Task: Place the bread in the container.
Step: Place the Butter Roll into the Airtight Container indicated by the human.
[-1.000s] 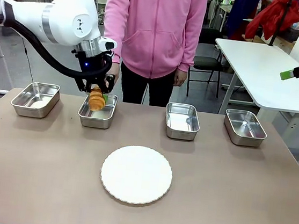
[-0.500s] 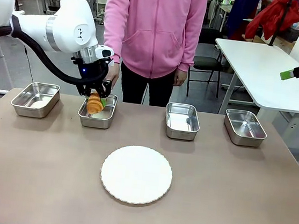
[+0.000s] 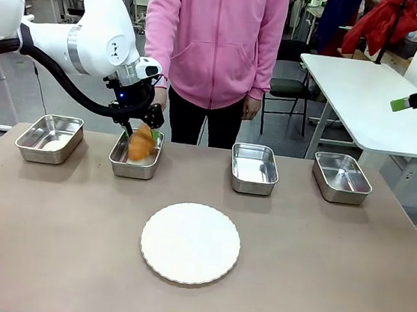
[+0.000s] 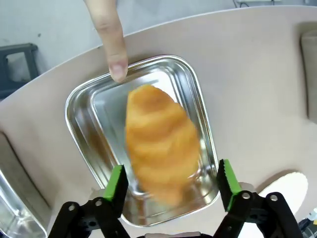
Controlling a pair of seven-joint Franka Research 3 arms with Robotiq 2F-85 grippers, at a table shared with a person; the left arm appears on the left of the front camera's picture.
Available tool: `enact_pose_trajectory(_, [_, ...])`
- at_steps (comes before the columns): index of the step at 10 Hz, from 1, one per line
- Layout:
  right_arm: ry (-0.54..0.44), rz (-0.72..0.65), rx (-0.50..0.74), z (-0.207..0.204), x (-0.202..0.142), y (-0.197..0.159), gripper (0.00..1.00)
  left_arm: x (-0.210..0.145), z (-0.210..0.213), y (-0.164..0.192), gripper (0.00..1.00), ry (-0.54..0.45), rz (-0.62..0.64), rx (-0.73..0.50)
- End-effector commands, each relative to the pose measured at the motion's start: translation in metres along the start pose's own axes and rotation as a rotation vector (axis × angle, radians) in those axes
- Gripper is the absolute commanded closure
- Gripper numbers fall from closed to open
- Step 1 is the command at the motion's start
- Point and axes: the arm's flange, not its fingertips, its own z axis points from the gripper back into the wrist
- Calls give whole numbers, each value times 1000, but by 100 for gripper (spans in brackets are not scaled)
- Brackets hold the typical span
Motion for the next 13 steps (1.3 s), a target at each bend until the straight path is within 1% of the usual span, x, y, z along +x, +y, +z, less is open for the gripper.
enact_pose_trajectory(1, [-18,-1,10,0,2,0,0,-6,-2,4,0,-7,-30,0])
enact_pose_trajectory(2, [-18,-1,10,0,2,0,0,-7,-3,4,0,-3,-29,4])
enact_pose_trajectory(3, [-18,-1,10,0,2,0,0,-4,0,5,0,-3,21,23])
enact_pose_trajectory(4, [-18,-1,10,0,2,0,0,-6,7,6,8,-19,118,0])
enact_pose_trajectory(5, [-18,-1,10,0,2,0,0,-1,-1,1,8,1,0,1])
enact_pose_trajectory(9, [-18,-1,10,0,2,0,0,-1,-1,1,8,1,0,1])
enact_pose_trajectory(10, [-18,-1,10,0,2,0,0,0,-2,-3,8,2,20,-1])
enact_pose_trajectory(11, [-18,-1,10,0,2,0,0,-10,10,-19,8,-36,24,21])
enact_pose_trajectory(12, [-18,-1,10,0,2,0,0,-23,29,-32,8,-51,21,-14])
enact_pose_trajectory(13, [-18,-1,10,0,2,0,0,-40,47,-37,8,-66,31,-21])
